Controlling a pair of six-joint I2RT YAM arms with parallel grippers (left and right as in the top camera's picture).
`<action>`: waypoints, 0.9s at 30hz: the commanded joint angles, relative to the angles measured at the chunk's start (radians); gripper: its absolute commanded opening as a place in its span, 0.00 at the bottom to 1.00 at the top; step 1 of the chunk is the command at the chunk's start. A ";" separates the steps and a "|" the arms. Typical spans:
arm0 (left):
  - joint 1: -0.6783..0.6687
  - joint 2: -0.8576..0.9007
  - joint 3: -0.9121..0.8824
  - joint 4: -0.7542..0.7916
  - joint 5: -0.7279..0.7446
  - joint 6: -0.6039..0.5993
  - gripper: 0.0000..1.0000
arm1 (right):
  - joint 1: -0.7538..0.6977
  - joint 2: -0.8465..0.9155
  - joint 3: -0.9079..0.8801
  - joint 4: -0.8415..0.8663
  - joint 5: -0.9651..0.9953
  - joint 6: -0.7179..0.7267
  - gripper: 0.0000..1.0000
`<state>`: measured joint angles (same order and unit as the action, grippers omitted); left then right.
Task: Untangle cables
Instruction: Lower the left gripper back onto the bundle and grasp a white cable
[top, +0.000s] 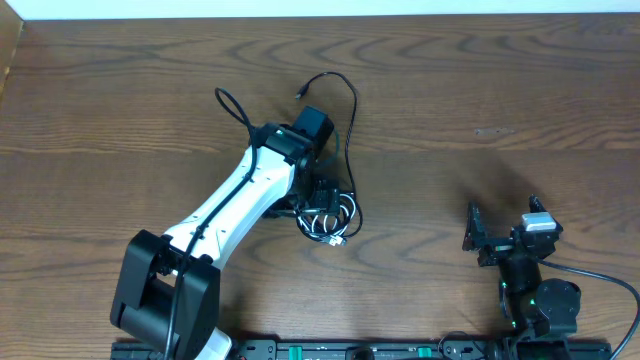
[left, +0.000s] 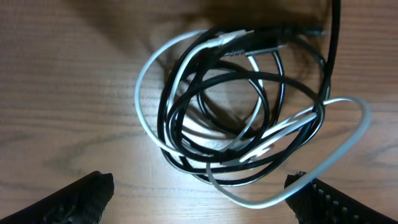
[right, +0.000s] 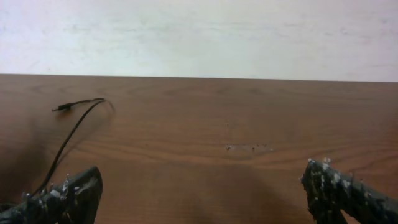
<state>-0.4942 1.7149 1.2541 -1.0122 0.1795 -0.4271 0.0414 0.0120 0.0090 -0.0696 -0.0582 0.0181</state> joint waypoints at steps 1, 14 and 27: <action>-0.003 0.013 -0.003 0.006 -0.015 0.016 0.93 | 0.004 -0.006 -0.003 -0.002 0.002 0.010 0.99; -0.008 0.013 -0.021 0.102 0.029 0.031 0.72 | 0.004 -0.006 -0.003 -0.002 0.002 0.010 0.99; -0.006 0.013 -0.078 0.166 0.030 0.029 0.12 | 0.004 -0.006 -0.003 -0.002 0.002 0.010 0.99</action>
<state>-0.4995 1.7153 1.1728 -0.8474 0.2188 -0.3981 0.0414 0.0120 0.0090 -0.0696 -0.0582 0.0181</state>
